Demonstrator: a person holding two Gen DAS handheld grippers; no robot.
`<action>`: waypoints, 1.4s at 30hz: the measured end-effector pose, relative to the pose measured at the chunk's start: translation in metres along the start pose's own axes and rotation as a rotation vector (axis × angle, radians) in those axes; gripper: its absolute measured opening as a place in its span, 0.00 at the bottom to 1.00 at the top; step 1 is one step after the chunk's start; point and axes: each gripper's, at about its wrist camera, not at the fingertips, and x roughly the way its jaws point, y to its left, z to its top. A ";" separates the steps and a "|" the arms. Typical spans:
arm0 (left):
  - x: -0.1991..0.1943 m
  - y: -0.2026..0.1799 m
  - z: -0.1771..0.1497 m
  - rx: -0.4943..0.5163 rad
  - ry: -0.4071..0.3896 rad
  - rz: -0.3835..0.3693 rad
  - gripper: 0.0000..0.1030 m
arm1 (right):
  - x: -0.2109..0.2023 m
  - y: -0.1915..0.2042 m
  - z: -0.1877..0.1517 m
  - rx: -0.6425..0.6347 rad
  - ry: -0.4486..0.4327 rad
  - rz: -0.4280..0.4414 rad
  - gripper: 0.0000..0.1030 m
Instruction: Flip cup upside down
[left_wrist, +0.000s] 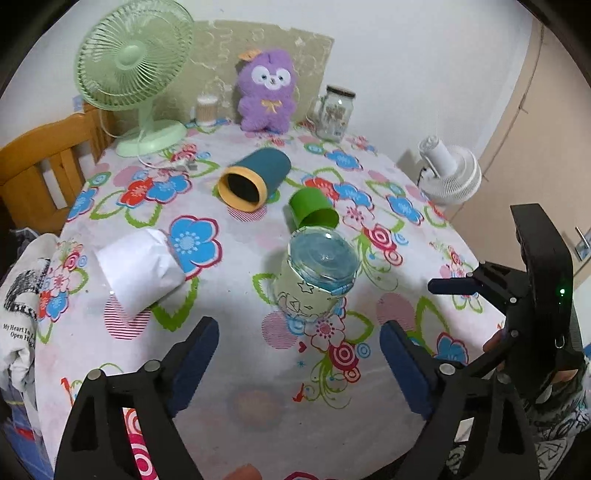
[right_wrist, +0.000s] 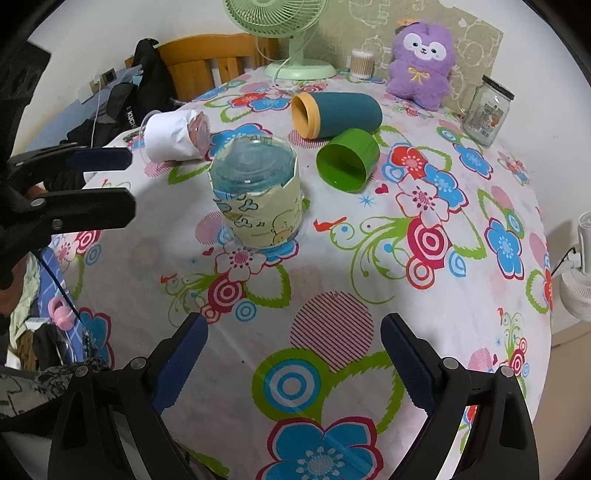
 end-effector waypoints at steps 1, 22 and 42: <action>-0.003 0.000 -0.001 -0.006 -0.016 0.009 0.92 | -0.001 0.001 0.001 0.001 -0.006 -0.002 0.93; -0.064 0.018 -0.019 -0.160 -0.266 0.113 1.00 | -0.064 0.032 0.038 -0.004 -0.238 -0.180 0.93; -0.090 0.001 -0.002 -0.122 -0.386 0.223 1.00 | -0.103 0.045 0.047 0.034 -0.390 -0.212 0.97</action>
